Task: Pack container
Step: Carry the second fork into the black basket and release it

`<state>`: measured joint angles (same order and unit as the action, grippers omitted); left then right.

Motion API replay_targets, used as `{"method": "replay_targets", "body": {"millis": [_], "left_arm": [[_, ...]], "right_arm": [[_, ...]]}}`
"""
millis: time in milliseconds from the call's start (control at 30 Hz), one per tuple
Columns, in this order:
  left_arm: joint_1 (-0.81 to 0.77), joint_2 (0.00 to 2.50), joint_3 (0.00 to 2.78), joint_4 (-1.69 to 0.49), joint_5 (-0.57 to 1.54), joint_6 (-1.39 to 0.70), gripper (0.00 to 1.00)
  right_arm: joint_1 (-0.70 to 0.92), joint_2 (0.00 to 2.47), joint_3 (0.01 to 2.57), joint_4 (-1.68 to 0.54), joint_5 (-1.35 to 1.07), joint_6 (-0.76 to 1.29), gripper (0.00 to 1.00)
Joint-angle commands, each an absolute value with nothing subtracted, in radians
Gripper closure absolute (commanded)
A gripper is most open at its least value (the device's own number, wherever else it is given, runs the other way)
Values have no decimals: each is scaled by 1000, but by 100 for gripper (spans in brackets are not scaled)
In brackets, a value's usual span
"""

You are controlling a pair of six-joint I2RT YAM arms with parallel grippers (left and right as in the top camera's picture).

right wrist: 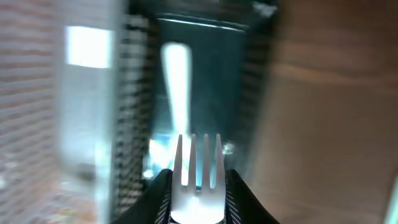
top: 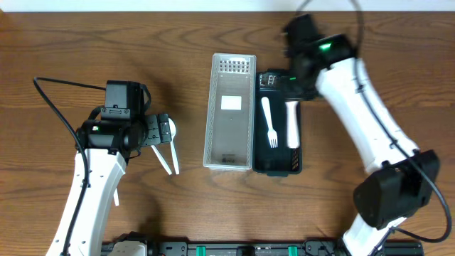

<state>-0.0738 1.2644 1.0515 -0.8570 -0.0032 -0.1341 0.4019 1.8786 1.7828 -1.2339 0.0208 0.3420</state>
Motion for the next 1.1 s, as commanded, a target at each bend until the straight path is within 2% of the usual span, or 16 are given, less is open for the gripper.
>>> {"method": "replay_targets", "body": {"millis": [0,167,333,633,700,867,1067], "left_arm": [[-75,1268,1070,-867,-7,-133,2],[-75,1268,1070,-875,-7,-133,2],[-75,1268,1070,-875,-7,-133,2],[-75,1268,1070,-875,-7,-133,2],[-75,1268,1070,-875,-7,-133,2],[-75,1268,1070,-875,-7,-133,2],[-75,1268,1070,-875,-7,-133,2]], "right_arm": [[478,1907,1778,-1211,42,412,85],[512,1991,1772,-1216,56,430,88],[511,2072,1771,-1237,56,429,95],[507,2088,1771,-1225,57,430,92],[504,2088,1771,-1225,56,430,87],[502,2088,1771,-1225,56,430,66],[500,2088,1771,-1222,56,429,63]]}}
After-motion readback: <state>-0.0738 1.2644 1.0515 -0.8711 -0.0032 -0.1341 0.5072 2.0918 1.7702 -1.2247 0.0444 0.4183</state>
